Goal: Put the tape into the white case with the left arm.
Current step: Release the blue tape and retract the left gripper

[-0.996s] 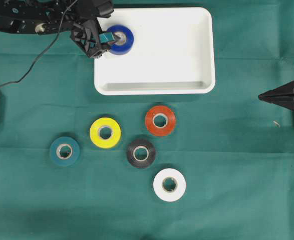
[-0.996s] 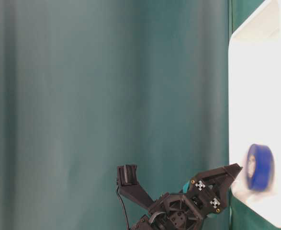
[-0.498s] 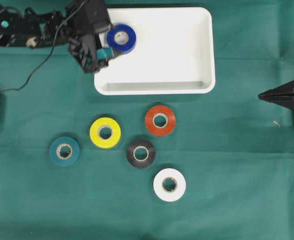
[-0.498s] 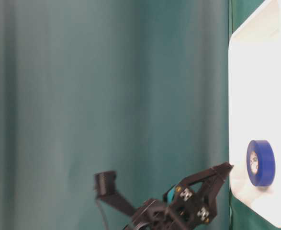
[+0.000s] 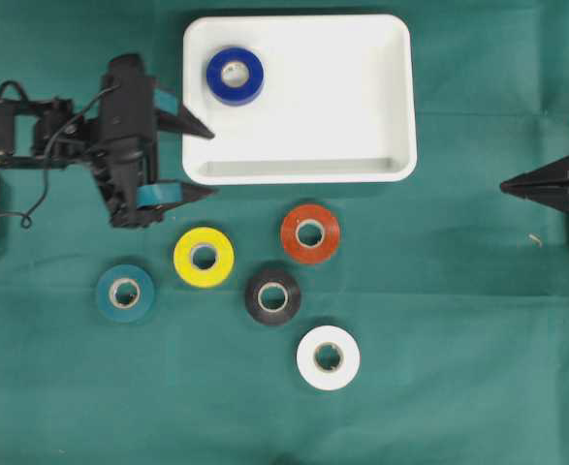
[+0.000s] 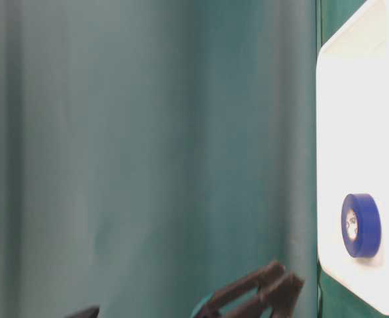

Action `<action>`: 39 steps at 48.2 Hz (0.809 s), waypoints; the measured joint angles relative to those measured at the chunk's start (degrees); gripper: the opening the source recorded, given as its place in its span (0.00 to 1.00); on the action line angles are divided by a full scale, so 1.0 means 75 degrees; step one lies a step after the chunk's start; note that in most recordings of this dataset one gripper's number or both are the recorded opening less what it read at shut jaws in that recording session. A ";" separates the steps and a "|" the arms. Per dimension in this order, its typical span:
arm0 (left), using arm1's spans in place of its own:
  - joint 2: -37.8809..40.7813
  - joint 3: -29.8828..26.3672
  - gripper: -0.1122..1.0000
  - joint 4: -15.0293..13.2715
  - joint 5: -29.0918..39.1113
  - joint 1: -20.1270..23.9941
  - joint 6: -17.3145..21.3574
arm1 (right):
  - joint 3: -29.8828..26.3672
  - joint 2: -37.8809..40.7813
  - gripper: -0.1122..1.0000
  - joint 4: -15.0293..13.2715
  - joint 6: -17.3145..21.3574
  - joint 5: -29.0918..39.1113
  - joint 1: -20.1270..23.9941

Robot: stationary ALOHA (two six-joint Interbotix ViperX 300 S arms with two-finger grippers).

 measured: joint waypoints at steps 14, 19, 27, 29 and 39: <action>-0.0973 0.0797 0.89 -0.0012 -0.0176 -0.0844 -0.0070 | 0.0000 -0.0012 0.02 0.0000 0.0000 0.0000 0.0000; -0.1242 0.1008 0.89 0.0000 -0.0176 -0.1020 -0.0094 | 0.0000 -0.0012 0.02 0.0000 -0.0012 0.0000 0.0000; -0.1605 0.1277 0.89 0.0000 -0.0188 -0.1148 -0.0070 | 0.0000 -0.0012 0.02 0.0000 0.0000 0.0000 0.0000; -0.1676 0.1348 0.89 0.0000 -0.0176 -0.1160 -0.0082 | 0.0000 -0.0012 0.02 0.0000 0.0000 0.0000 -0.0012; -0.1852 0.1488 0.89 0.0000 -0.0188 -0.1160 -0.0082 | 0.0000 -0.0012 0.02 0.0000 0.0000 0.0000 -0.0012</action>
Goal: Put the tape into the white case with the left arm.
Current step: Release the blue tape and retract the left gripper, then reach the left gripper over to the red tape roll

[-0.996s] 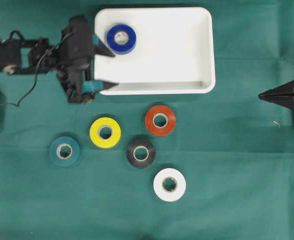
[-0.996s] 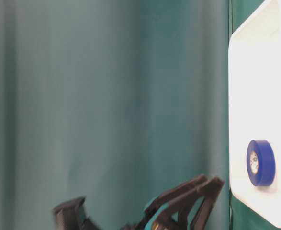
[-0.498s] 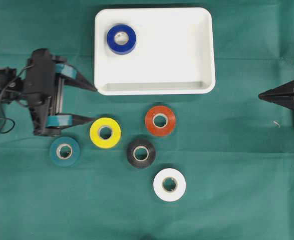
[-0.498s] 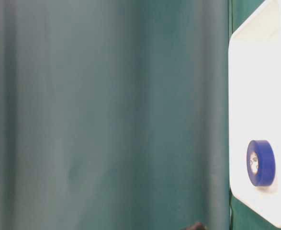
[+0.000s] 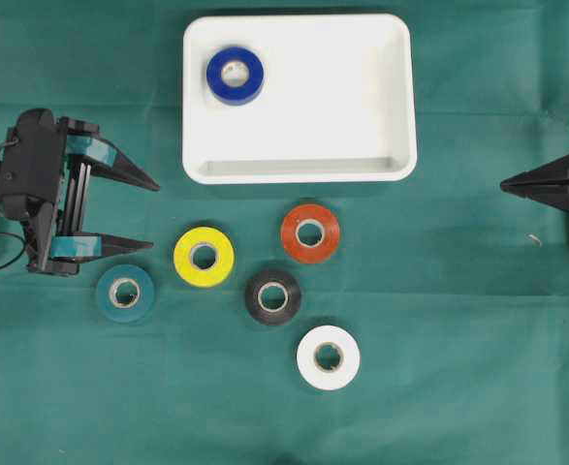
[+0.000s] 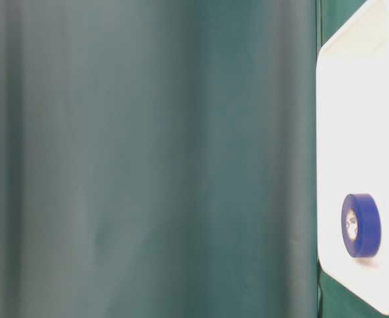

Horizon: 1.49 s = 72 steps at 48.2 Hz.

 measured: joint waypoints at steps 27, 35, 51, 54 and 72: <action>0.0305 -0.0059 0.89 0.0000 0.0000 0.0000 0.0000 | 0.0000 0.0000 0.02 0.0000 0.0000 0.0000 -0.0012; 0.0598 -0.0211 0.89 -0.0012 0.0000 0.0000 -0.0047 | 0.0000 0.0000 0.02 0.0000 0.0000 0.0000 -0.0012; 0.1758 -0.0938 0.89 -0.0012 0.0000 0.0000 -0.1055 | 0.0000 0.0000 0.02 0.0000 0.0000 0.0000 -0.0012; 0.2004 -0.1113 0.89 -0.0012 0.0000 0.0000 -0.1184 | 0.0000 0.0000 0.02 0.0000 0.0000 0.0000 -0.0023; 0.3211 -0.2250 0.89 -0.0012 0.0270 -0.0129 -0.1430 | 0.0000 0.0000 0.02 0.0000 0.0000 0.0000 -0.0035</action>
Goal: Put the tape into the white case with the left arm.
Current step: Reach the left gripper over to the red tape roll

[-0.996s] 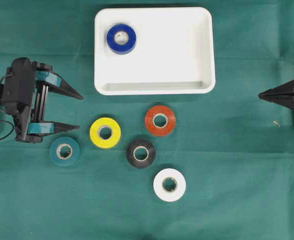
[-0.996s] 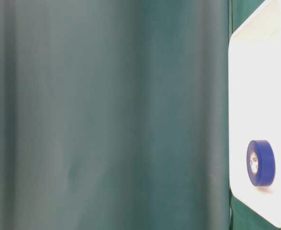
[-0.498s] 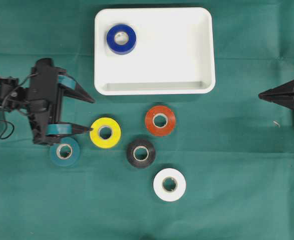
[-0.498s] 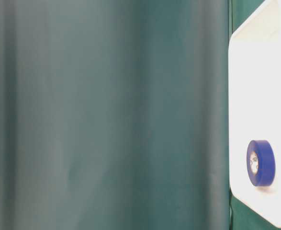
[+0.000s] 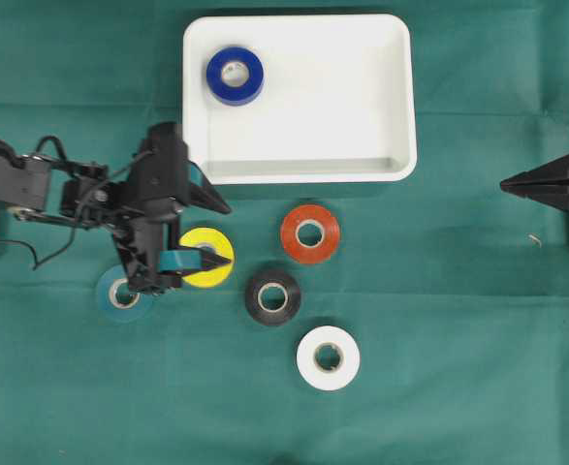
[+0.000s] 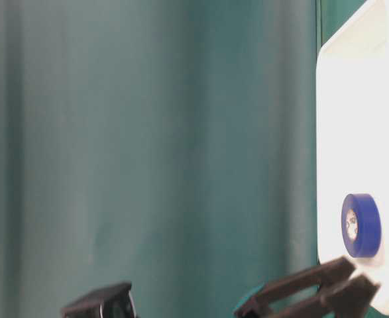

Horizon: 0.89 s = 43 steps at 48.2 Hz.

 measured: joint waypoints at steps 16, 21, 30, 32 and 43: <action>0.1125 -0.1160 0.89 0.0012 0.0621 -0.0129 -0.0035 | 0.0047 0.0000 0.02 0.0000 0.0000 -0.0059 -0.0012; 0.1406 -0.1523 0.89 0.0000 0.0820 -0.0141 -0.0035 | 0.0047 0.0000 0.02 0.0000 0.0000 -0.0047 -0.0023; 0.1840 -0.2145 0.89 0.0000 0.1254 -0.0223 -0.0035 | 0.0059 0.0000 0.02 0.0000 0.0000 -0.0059 -0.0023; 0.1945 -0.2250 0.89 0.0000 0.1371 -0.0234 -0.0035 | 0.0070 0.0000 0.02 0.0000 0.0000 -0.0059 -0.0023; 0.2555 -0.2918 0.89 0.0000 0.1852 -0.0246 -0.0164 | 0.0129 -0.0012 0.02 0.0000 0.0000 -0.0164 -0.0023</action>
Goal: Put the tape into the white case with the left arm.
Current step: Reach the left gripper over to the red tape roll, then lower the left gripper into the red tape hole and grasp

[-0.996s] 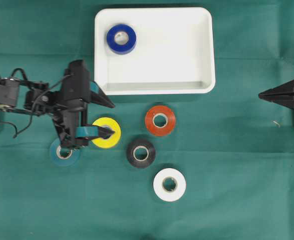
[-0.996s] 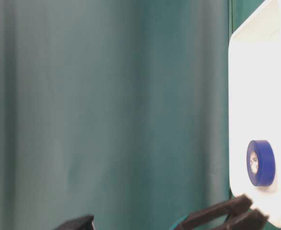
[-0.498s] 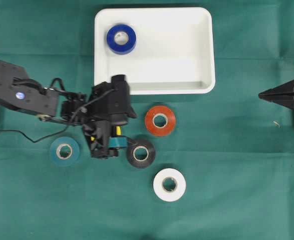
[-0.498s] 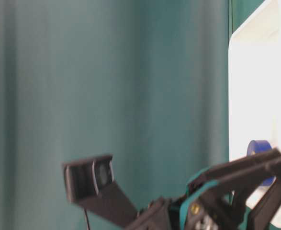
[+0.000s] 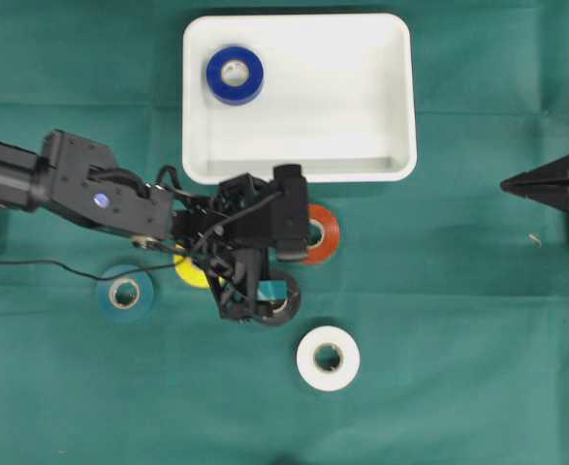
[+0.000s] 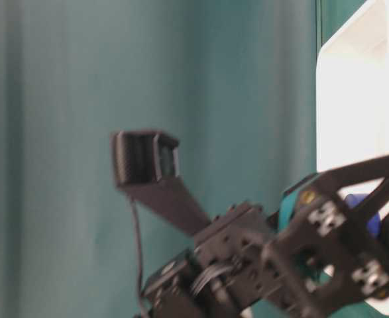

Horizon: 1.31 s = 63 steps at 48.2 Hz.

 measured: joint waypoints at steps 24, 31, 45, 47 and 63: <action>0.0867 -0.0715 0.88 0.0012 0.0270 0.0141 0.0000 | 0.0012 0.0000 0.02 0.0000 0.0000 -0.0012 0.0012; 0.0984 -0.0715 0.88 0.0012 0.0270 0.0258 0.0000 | 0.0012 0.0000 0.02 0.0000 0.0000 -0.0012 0.0000; 0.1207 -0.0773 0.88 0.0012 0.0270 0.0316 0.0012 | 0.0012 0.0000 0.02 0.0000 0.0000 -0.0012 0.0000; 0.1254 -0.0797 0.88 0.0012 0.0281 0.0328 0.0012 | 0.0012 0.0000 0.02 0.0000 0.0000 -0.0023 0.0000; 0.1383 -0.0914 0.78 0.0012 0.0270 0.0352 0.0035 | 0.0012 0.0000 0.02 0.0000 0.0000 -0.0012 0.0000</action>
